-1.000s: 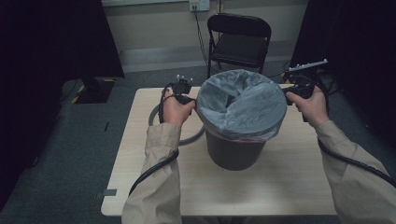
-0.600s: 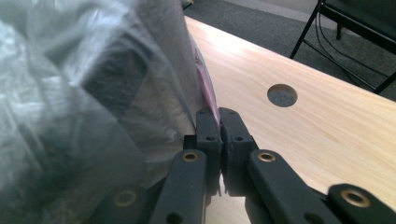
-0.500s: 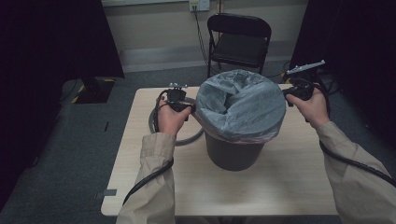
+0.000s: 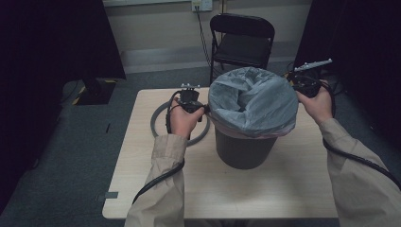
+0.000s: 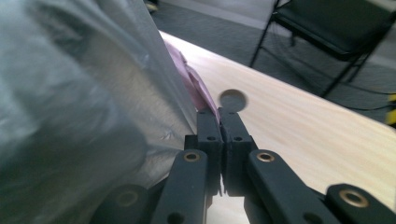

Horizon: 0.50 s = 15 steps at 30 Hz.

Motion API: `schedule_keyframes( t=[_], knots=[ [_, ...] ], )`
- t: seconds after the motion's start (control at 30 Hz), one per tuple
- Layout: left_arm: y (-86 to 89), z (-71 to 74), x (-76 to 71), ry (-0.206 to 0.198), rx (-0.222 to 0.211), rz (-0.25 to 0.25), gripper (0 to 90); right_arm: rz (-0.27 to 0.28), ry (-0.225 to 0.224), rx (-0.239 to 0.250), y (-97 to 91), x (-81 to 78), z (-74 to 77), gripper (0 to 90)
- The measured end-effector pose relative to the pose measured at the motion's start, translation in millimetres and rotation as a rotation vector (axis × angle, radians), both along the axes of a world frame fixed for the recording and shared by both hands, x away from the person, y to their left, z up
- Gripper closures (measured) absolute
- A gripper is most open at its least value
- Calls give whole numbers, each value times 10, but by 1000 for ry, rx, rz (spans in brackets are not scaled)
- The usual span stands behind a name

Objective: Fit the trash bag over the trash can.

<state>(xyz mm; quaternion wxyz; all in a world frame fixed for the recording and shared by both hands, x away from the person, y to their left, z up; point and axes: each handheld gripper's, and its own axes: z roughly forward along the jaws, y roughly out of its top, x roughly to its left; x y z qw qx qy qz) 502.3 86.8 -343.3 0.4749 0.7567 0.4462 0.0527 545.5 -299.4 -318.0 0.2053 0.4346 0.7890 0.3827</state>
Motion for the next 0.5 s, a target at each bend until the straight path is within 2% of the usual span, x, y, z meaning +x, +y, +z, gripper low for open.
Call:
schedule_keyframes(
  t=[0.13,0.17,0.2,0.23,0.3,0.37,0.43,0.47,0.5],
  knots=[
    [3,4,-20,5,63,6,899,15,6,-6,10,-5,9,876],
    [18,-12,-27,9,54,9,900,21,5,3,9,-21,19,872],
    [34,-25,-36,18,53,9,900,28,0,-9,11,-40,29,859],
    [46,-38,-46,22,64,10,900,37,-2,-9,12,-61,37,836],
    [71,-73,-59,31,100,13,900,53,-4,30,-5,-100,60,786],
    [106,-113,-67,46,77,20,900,58,-8,60,-31,-144,98,773],
    [136,-108,-76,27,80,26,896,64,-2,78,-55,-176,136,728],
    [149,-103,-84,11,86,37,846,61,4,64,-63,-188,151,674],
    [158,-100,-91,14,84,37,811,49,11,38,-75,-199,162,597]
  ],
)
